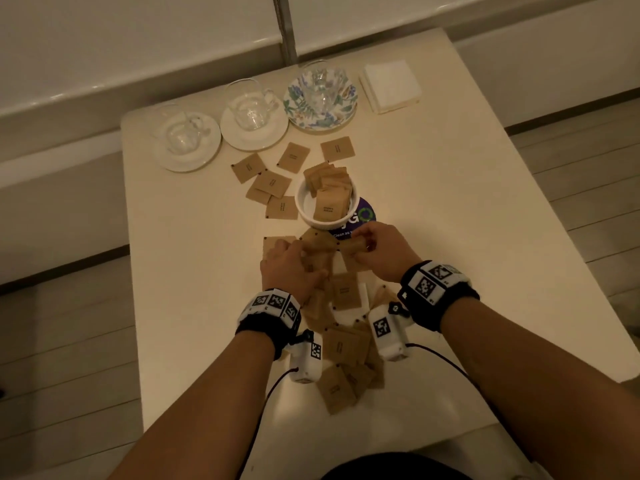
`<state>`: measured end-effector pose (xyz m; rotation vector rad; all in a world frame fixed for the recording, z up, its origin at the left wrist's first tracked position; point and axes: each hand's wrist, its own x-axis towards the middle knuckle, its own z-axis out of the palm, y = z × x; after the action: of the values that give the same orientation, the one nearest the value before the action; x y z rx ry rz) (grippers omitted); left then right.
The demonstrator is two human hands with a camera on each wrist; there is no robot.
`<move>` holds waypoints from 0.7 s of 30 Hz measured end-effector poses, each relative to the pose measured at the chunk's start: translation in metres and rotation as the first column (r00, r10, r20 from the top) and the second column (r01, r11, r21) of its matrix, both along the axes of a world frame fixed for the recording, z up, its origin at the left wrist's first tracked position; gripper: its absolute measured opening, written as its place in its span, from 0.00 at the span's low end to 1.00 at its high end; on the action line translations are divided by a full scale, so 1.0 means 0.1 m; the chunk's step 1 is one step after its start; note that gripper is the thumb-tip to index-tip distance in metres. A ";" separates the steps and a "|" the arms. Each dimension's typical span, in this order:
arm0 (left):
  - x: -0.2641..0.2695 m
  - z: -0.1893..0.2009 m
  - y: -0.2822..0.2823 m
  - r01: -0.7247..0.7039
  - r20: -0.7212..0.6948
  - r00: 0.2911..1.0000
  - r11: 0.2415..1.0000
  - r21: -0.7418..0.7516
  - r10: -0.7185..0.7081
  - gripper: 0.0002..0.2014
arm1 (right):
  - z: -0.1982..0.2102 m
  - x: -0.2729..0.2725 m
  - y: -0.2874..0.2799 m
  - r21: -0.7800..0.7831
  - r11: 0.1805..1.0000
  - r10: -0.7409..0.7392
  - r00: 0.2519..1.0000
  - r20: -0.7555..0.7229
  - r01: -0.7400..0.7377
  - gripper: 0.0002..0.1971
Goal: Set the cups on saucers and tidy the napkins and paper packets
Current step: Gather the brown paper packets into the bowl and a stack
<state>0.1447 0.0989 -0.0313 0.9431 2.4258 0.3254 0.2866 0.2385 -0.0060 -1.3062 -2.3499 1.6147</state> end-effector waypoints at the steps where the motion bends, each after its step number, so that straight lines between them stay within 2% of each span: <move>1: -0.01 0.00 0.00 -0.004 0.013 1.000 1.000 0.022 0.004 0.24 | 0.00 0.00 0.00 -0.014 0.999 -0.031 0.999 -0.009 0.031 0.16; 3: -0.03 0.02 -0.02 0.012 0.028 1.000 1.000 0.024 -0.012 0.20 | 0.00 0.01 0.00 -0.044 0.998 -0.054 0.999 -0.008 0.054 0.15; 6: -0.06 0.06 -0.03 0.031 0.043 0.999 0.999 0.027 -0.032 0.12 | 0.01 0.03 -0.01 -0.069 0.997 0.042 0.997 0.062 -0.038 0.15; 7: -0.08 0.08 -0.04 0.008 0.092 0.996 0.998 0.068 -0.015 0.10 | 0.01 0.04 -0.02 -0.074 0.995 0.069 0.994 0.083 -0.063 0.15; 9: -0.11 0.11 -0.06 -0.082 0.283 0.959 0.978 0.192 0.025 0.08 | 0.02 0.05 -0.01 -0.098 0.993 0.074 0.994 0.083 -0.066 0.17; 11: -0.10 0.16 -0.07 -0.146 0.401 0.915 0.955 0.260 0.031 0.09 | 0.02 0.04 0.00 -0.112 0.993 0.044 0.998 0.054 -0.038 0.18; 16: -0.06 0.18 -0.04 -0.252 0.531 0.847 0.909 0.331 0.041 0.05 | 0.00 -0.03 -0.02 -0.132 0.991 -0.017 1.000 -0.007 0.016 0.20; 21: -0.08 0.17 -0.02 -0.249 0.604 0.797 0.900 0.358 -0.020 0.13 | -0.03 -0.03 0.00 -0.145 0.987 0.066 0.998 -0.002 -0.066 0.13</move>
<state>0.1369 0.0973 -0.0141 0.7043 1.8447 1.0648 0.2837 0.2380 -0.0089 -1.2658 -2.3406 1.8351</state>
